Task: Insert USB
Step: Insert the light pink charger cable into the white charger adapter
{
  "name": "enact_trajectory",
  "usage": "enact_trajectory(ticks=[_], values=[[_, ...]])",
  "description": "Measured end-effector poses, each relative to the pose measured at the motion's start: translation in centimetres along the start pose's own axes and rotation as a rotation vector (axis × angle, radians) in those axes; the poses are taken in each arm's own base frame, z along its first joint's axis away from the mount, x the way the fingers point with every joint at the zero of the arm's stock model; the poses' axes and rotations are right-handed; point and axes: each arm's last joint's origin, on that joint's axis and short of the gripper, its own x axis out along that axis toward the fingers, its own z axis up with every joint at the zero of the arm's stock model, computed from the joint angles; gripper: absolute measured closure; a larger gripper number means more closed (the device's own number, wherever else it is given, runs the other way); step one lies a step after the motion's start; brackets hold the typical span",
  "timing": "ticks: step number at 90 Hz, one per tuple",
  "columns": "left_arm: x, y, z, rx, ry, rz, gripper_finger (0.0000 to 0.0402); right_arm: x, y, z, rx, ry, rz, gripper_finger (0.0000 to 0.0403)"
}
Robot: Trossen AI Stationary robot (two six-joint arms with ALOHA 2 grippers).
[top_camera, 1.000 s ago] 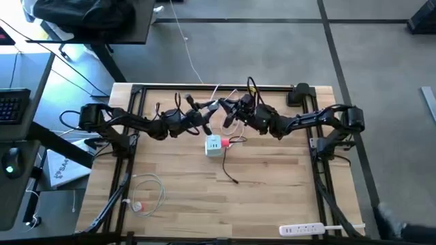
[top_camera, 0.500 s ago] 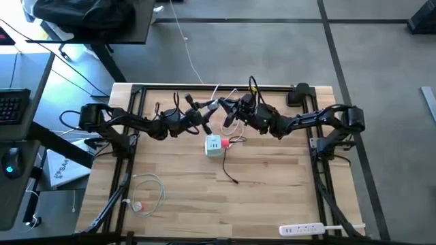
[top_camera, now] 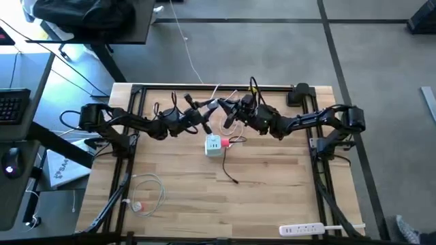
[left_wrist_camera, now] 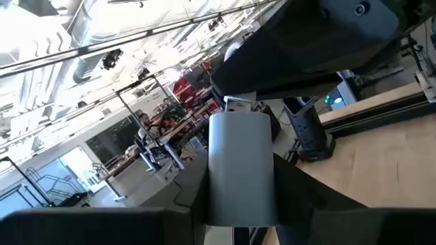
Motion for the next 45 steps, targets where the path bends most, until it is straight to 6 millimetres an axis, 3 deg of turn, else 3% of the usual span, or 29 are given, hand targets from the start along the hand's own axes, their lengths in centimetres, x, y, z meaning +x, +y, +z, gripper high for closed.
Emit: enact_trajectory(ticks=[45], values=[[0.03,-0.03,-0.10,0.025,-0.001,-0.017,0.0308,-0.13,0.19,-0.26,-0.035,0.011,-0.017,0.0403]])
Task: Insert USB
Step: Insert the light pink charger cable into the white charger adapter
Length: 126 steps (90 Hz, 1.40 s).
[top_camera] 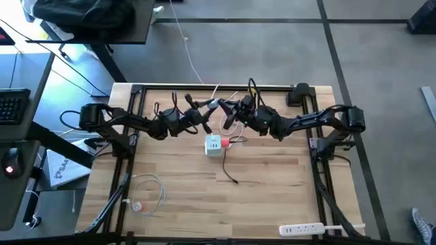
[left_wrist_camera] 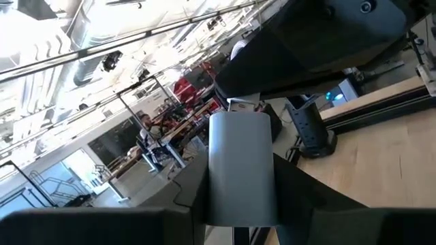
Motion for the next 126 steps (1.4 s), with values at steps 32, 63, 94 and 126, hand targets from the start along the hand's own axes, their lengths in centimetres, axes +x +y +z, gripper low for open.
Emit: enact_trajectory(ticks=[32,63,94,126], values=[[0.0,-0.1,0.0,0.002,-0.016,-0.040,0.0308,0.0,-0.1,-0.3,-0.012,0.037,0.006,0.0403],[0.0,-0.1,0.1,-0.030,-0.035,-0.036,0.0308,0.0,0.0,-0.3,-0.009,0.037,0.002,0.0403],[0.2,-0.3,0.1,-0.056,-0.039,-0.087,0.0308,0.0,-0.4,-0.6,-0.031,0.068,-0.019,0.0403],[1.1,-0.4,0.5,-0.056,0.050,-0.098,0.0308,0.0,-0.7,-1.2,-0.063,0.119,-0.065,0.0403]])
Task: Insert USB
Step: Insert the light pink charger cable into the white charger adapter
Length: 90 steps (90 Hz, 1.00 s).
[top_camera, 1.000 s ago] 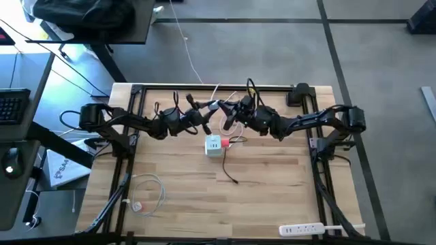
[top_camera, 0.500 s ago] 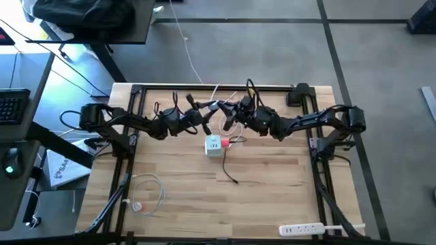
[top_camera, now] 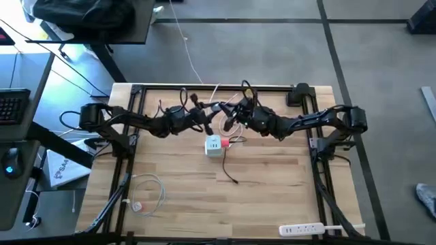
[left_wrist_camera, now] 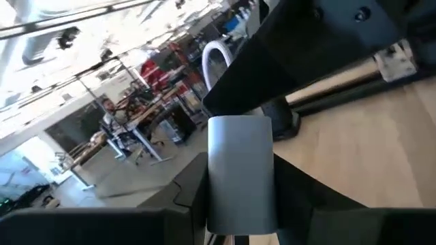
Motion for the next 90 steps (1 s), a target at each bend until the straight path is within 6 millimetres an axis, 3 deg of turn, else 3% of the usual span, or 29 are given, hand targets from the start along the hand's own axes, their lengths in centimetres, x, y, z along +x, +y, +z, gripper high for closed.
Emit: enact_trajectory(ticks=[21,30,64,90], values=[[0.0,0.0,0.3,-0.030,-0.038,-0.016,0.0308,0.0,0.1,0.5,0.021,-0.052,0.011,0.0403],[0.0,0.1,0.3,-0.023,-0.033,-0.003,0.0308,-0.3,0.5,1.0,-0.050,-0.086,0.025,0.0397],[0.0,-0.2,0.8,-0.015,-0.077,-0.056,0.0288,-1.7,0.9,2.7,-0.224,-0.087,0.029,0.0277],[-0.2,-0.7,0.9,-0.012,-0.065,-0.059,0.0308,-1.7,0.9,2.5,-0.304,-0.063,0.060,0.0257]])
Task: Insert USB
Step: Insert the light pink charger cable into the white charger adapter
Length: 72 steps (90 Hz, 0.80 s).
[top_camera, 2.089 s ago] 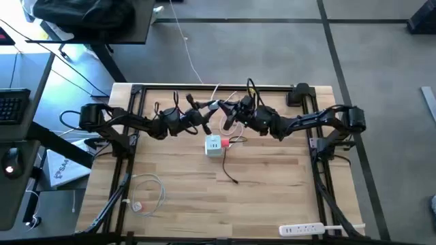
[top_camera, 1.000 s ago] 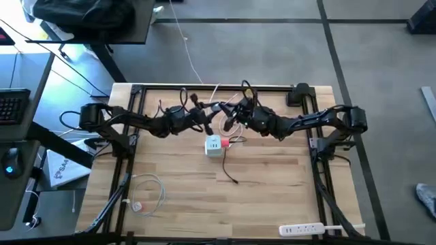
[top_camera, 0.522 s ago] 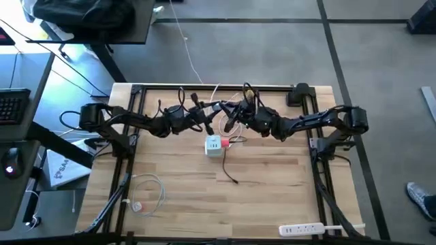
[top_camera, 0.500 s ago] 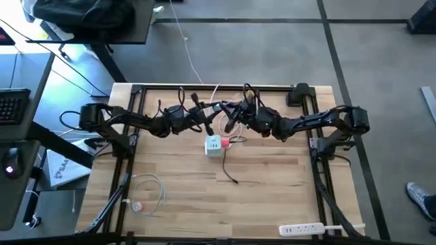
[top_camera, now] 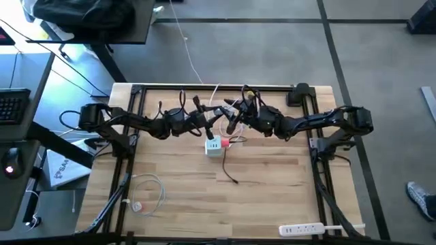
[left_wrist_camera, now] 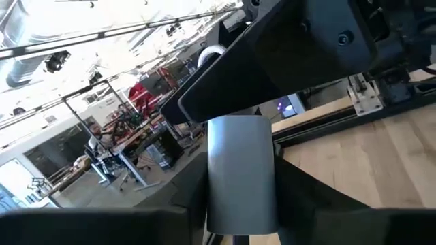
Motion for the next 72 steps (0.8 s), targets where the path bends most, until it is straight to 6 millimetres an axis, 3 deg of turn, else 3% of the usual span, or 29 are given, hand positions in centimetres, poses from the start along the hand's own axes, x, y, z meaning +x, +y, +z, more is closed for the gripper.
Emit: enact_trajectory(ticks=[51,72], values=[[-0.01,-0.05,-0.10,0.009,0.001,-0.007,0.0306,-0.29,0.78,-0.27,-0.131,0.027,0.040,0.0257],[-0.01,-0.13,-0.25,0.014,0.015,-0.017,0.0301,-0.80,0.59,0.19,-0.143,0.053,0.045,0.0287]])
